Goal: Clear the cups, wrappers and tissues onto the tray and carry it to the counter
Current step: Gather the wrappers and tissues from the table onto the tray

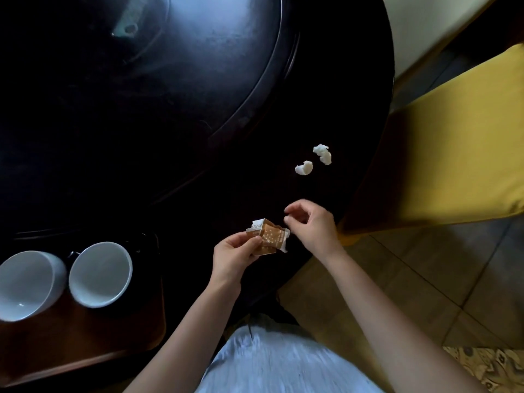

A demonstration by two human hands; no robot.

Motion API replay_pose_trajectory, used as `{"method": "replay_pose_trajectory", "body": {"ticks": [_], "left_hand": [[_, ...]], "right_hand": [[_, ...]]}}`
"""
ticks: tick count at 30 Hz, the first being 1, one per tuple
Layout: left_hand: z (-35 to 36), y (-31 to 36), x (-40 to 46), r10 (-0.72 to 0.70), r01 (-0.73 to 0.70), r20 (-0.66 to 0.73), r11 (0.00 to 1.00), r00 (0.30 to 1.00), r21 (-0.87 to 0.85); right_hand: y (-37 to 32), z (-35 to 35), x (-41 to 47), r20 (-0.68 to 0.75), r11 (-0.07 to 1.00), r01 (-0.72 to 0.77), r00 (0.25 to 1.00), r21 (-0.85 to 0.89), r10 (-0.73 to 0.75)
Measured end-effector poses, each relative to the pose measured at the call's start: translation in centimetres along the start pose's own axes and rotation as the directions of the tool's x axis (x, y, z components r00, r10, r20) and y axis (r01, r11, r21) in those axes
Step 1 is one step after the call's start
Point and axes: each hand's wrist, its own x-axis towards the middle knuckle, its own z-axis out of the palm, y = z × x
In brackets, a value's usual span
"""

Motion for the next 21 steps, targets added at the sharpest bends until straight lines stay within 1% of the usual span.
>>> {"method": "replay_pose_trajectory", "body": {"ticks": [2,4,6,9,11,14,17,19,21], "left_hand": [[-0.1,0.1,0.3,-0.005,0.005,-0.012,1.0,1.0,-0.022],[-0.3,0.2,0.6,-0.007,0.006,-0.041,1.0,0.999,-0.029],[-0.3,0.4,0.8,-0.007,0.004,-0.069,0.999,0.998,-0.04],[-0.3,0.8,1.1,-0.004,-0.001,-0.086,0.998,0.996,-0.057],[-0.4,1.0,1.4,-0.005,-0.001,-0.083,0.998,0.997,-0.067],[-0.6,1.3,1.9,-0.02,0.012,-0.093,0.997,0.995,-0.077],[-0.8,1.5,2.2,-0.027,0.017,-0.099,0.995,0.995,-0.098],[-0.8,1.8,2.3,-0.024,0.014,-0.098,0.994,0.995,-0.105],[-0.8,2.0,2.5,-0.026,0.015,-0.101,0.993,0.995,-0.113]], "right_hand": [[0.5,-0.7,2.4,-0.119,0.968,0.084,0.986,-0.236,-0.115],[0.8,-1.1,4.9,-0.181,0.906,0.136,0.958,-0.402,-0.224],[1.0,-1.1,7.1,-0.163,0.858,0.132,0.957,-0.497,-0.242],[1.7,-0.7,9.1,-0.067,0.776,0.137,0.972,-0.615,-0.225],[2.3,-0.7,9.6,-0.03,0.742,0.173,0.967,-0.648,-0.252],[2.8,-1.5,10.1,-0.054,0.77,0.188,0.959,-0.61,-0.277],[2.6,-2.7,10.3,-0.162,0.817,0.119,0.955,-0.564,-0.25],[2.5,-3.6,10.5,-0.261,0.829,0.065,0.933,-0.555,-0.248],[2.7,-4.2,10.9,-0.315,0.835,0.032,0.917,-0.549,-0.242]]}}
